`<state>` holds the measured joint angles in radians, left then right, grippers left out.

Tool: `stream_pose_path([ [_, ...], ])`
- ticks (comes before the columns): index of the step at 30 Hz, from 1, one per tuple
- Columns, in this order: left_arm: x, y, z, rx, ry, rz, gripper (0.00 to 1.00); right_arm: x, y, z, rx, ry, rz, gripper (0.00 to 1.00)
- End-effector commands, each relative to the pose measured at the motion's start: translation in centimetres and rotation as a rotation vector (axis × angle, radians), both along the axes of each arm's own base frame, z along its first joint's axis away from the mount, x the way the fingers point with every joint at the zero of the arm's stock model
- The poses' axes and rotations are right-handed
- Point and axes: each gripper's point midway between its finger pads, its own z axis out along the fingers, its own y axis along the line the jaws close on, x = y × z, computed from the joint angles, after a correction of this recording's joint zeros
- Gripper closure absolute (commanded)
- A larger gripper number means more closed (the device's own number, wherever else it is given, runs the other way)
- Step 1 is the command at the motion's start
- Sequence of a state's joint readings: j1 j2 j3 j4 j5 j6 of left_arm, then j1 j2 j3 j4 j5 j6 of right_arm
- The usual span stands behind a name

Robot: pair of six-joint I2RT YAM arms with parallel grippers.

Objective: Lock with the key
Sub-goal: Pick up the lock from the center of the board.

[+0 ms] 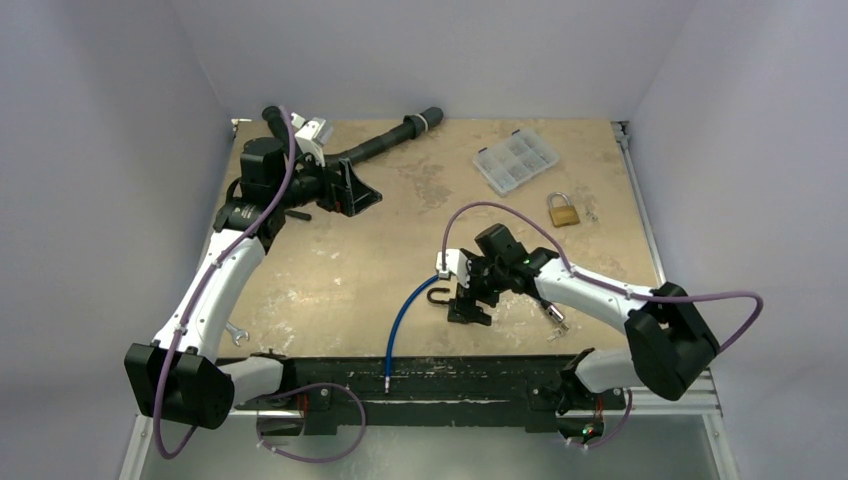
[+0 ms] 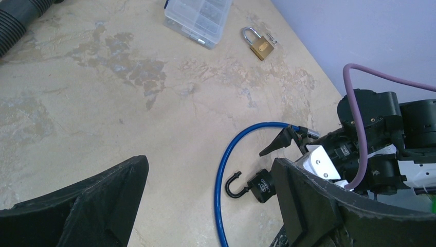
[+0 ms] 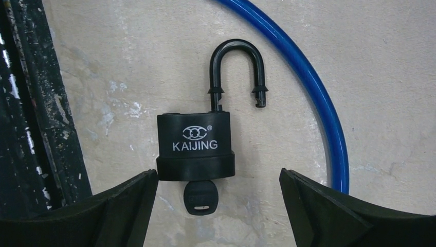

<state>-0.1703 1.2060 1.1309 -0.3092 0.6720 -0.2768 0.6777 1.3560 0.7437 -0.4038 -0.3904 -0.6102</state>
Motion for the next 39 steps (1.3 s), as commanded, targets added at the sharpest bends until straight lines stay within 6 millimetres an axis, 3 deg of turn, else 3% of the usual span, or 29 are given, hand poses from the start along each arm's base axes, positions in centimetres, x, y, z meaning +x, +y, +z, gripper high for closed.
stream_pose_path([
  [1, 0.3, 0.2, 0.8, -0.009, -0.037, 0.013, 0.00, 0.8, 1.3, 0.0, 0.015, -0.063, 0.030, 0.01],
  [15, 0.5, 0.2, 0.8, -0.008, -0.037, 0.011, 0.00, -0.7, 2.1, -3.2, -0.040, 0.002, 0.068, 0.03],
  [22, 0.7, 0.4, 0.5, 0.002, -0.033, 0.016, 0.00, -0.3, 1.8, -4.2, -0.069, -0.005, 0.056, 0.18],
  [27, 0.5, 0.3, 0.2, 0.008, -0.016, 0.004, 0.00, -0.1, 1.8, -3.8, -0.067, -0.022, 0.053, 0.32],
  [30, 0.1, -0.2, 0.3, -0.010, -0.009, -0.028, 0.00, -0.2, 2.1, -2.8, -0.030, -0.041, 0.067, 0.43],
  [35, -0.7, -0.4, 1.1, -0.020, -0.059, -0.059, 0.00, -0.4, 2.7, 0.7, 0.067, -0.115, 0.097, 0.45],
  [39, -2.1, -0.6, 0.5, 0.040, -0.134, -0.160, 0.00, -0.5, 3.5, 4.4, 0.149, -0.170, 0.121, 0.46],
])
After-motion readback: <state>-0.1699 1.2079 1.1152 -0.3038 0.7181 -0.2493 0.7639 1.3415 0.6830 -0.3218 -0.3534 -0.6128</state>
